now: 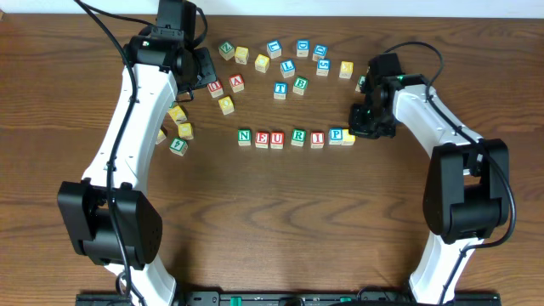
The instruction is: Spell out NEURIPS
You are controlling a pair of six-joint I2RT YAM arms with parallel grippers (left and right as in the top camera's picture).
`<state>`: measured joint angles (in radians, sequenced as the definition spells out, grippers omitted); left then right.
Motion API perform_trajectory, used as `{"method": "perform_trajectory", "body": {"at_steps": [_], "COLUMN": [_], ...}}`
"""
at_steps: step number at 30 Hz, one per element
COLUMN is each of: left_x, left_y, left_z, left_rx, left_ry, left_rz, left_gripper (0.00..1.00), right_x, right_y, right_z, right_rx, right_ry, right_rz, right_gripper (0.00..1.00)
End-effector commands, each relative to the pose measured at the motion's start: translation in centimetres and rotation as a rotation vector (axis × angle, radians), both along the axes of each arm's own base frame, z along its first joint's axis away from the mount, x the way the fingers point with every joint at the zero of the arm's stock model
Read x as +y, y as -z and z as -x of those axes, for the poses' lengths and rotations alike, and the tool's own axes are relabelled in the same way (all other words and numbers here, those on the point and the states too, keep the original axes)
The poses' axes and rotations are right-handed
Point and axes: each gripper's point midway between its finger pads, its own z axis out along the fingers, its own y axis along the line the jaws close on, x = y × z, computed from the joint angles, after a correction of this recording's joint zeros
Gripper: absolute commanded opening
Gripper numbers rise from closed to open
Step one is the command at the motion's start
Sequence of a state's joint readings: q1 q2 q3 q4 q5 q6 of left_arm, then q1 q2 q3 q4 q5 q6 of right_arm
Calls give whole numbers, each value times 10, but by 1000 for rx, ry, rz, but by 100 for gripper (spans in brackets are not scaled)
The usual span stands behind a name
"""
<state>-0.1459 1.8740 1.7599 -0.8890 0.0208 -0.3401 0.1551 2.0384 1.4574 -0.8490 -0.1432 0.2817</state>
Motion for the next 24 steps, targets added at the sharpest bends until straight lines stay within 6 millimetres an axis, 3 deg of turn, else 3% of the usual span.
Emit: {"method": "perform_trajectory", "body": {"at_steps": [1,24], "left_x": [2,2], "left_y": [5,5], "left_z": [0,0], "left_rx": [12,12], "left_ry": [1,1], "left_rz": [-10,-10], "left_gripper": [8,8], "right_x": [17,40], "right_y": [8,7], "right_z": [9,8], "right_rx": [35,1], "right_ry": [-5,-77], "right_rz": [-17,-24], "right_gripper": [1,1]}}
